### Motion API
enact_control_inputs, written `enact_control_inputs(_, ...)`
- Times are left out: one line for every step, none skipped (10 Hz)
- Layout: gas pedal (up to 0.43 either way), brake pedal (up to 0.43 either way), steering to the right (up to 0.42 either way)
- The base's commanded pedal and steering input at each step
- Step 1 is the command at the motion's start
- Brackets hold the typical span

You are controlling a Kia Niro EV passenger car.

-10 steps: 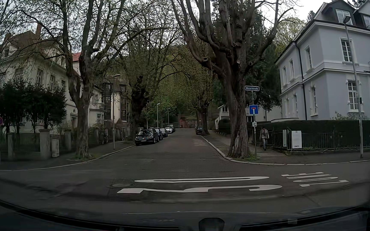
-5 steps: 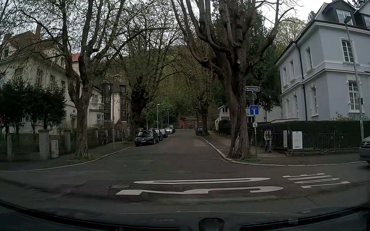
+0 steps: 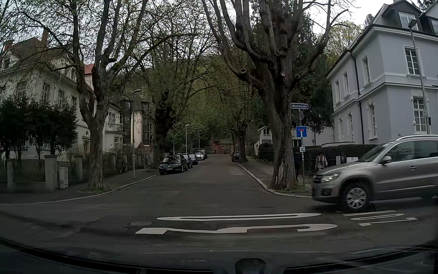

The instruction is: Follow the waypoints while adhering to traffic rules and regulations

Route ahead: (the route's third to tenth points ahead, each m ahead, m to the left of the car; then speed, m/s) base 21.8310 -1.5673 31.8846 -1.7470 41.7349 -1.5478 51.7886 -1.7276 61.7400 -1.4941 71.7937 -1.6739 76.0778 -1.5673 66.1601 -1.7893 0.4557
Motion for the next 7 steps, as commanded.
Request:
enact_control_inputs(0.299, 0.000, 0.012)
enact_control_inputs(0.358, 0.000, 0.012)
enact_control_inputs(0.398, 0.000, 0.012)
enact_control_inputs(0.429, 0.000, 0.012)
enact_control_inputs(0.441, 0.000, 0.012)
enact_control_inputs(0.449, 0.000, 0.012)
enact_control_inputs(0.449, 0.000, 0.009)
